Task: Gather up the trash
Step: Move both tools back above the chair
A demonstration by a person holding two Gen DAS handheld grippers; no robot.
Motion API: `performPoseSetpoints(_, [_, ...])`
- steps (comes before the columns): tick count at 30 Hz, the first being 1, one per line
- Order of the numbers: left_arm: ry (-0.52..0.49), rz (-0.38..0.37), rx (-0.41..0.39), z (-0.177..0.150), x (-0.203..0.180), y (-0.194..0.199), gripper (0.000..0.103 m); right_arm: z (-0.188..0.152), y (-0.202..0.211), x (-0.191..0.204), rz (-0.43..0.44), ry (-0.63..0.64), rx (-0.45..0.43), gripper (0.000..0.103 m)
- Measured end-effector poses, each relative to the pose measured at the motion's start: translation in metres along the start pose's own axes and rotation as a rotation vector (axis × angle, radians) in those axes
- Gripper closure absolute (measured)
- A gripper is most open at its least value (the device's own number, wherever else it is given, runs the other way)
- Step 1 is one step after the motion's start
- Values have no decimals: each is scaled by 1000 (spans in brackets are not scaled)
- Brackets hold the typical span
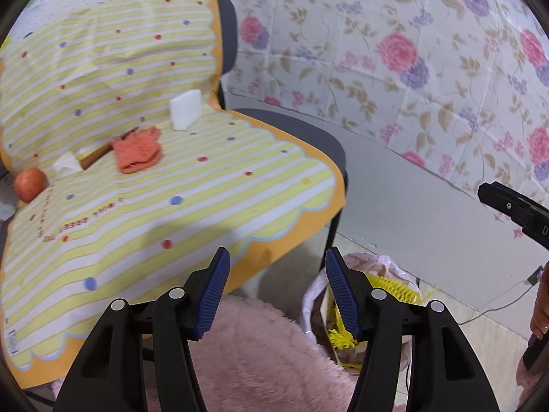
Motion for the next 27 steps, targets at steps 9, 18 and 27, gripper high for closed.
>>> performPoseSetpoints(9, [68,97,-74,15,42,29,41,36,-23,58,170,131,-9,46])
performPoseSetpoints(18, [199,250,-134,32,108,51,37,71,-53,113,285,229,-13,46])
performPoseSetpoints(27, [276,354,-175,48,155,68,31,103,-71,146,345,270,-31,42])
Point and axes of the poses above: each gripper's, at about its wrist camera, not at the fingertips, and y roughly against the way its jaws point, x to its left, z to its top, the point moved 1 cm from there along -y, roughly the way its jaws point, and after that the axes turned 14 degrees about y, right-handed, at the moved point
